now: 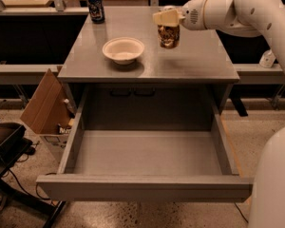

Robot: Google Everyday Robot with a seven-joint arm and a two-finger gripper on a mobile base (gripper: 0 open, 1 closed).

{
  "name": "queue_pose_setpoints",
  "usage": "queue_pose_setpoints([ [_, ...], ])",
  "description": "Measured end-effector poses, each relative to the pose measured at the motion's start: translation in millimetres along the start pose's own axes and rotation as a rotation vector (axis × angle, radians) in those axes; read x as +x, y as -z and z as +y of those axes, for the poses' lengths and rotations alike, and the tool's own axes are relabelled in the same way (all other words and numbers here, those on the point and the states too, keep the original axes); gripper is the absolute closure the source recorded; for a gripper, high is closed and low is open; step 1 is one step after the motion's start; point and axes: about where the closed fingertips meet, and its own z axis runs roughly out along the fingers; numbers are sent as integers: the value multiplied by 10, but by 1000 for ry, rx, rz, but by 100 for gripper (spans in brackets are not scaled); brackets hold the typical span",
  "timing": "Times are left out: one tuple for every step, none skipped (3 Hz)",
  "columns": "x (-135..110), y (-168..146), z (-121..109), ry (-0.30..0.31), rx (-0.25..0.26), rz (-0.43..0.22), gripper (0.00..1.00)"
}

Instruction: Pick orange can from top drawer and place on counter

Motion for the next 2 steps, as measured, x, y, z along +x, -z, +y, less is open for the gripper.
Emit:
queue_pose_setpoints([
  [-269, -54, -350, -60, 93, -151, 100],
  [-406, 73, -733, -97, 244, -259, 100],
])
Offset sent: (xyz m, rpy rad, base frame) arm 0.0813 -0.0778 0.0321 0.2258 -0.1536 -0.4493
